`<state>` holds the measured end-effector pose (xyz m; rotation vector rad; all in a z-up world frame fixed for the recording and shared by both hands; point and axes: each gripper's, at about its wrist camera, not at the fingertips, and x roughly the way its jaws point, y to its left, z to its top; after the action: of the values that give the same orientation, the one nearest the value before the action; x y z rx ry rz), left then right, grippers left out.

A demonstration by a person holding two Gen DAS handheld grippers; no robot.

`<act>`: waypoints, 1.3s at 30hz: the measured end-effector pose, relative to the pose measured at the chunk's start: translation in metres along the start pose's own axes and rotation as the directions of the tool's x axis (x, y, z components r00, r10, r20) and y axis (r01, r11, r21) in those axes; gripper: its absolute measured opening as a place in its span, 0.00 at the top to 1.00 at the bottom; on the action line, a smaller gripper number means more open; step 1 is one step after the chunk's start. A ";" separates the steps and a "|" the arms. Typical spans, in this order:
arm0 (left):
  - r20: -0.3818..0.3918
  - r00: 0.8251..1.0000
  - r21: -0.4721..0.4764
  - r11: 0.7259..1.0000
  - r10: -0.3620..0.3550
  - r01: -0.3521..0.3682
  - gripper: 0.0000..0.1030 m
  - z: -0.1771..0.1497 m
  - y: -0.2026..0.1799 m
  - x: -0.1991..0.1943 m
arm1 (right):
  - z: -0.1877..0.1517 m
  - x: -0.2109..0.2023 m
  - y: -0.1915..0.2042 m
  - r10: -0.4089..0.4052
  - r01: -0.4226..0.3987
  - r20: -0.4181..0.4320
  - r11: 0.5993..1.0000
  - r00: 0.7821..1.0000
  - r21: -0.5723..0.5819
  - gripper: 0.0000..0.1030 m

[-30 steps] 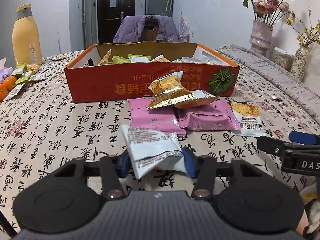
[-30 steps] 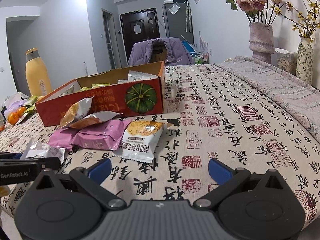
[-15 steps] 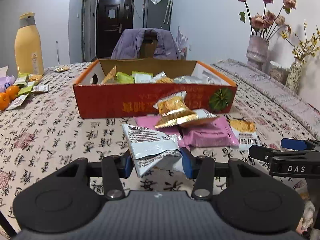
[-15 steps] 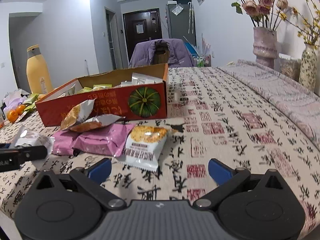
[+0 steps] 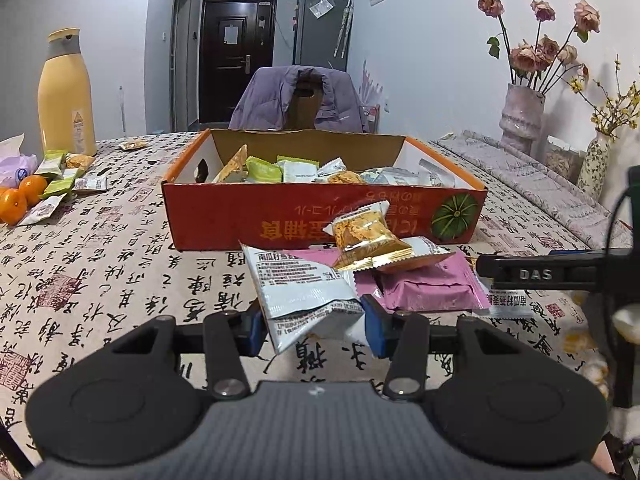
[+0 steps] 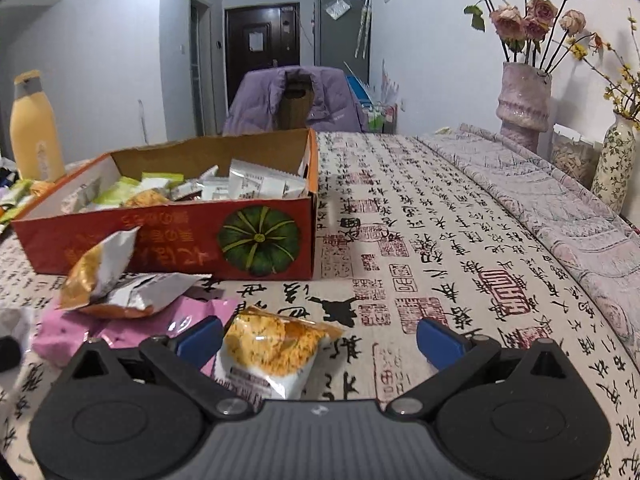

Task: Organize snacks
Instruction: 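Grasp a white packet with the left gripper while the right gripper grasps a cookie packet, then carry both packets over the box, lower them inside and open both grippers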

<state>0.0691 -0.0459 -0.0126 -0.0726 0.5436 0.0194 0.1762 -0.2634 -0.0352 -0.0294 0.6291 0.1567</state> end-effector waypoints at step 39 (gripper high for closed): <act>0.041 0.999 -0.021 0.999 -0.035 0.036 0.53 0.014 0.012 0.004 | 0.002 -0.032 -0.009 0.078 -0.081 0.137 0.997 0.988 0.014 0.59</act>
<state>0.0787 -0.0332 -0.0035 -0.1023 0.5016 -0.0076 0.1532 -0.2766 -0.0153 0.0249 0.4957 0.2276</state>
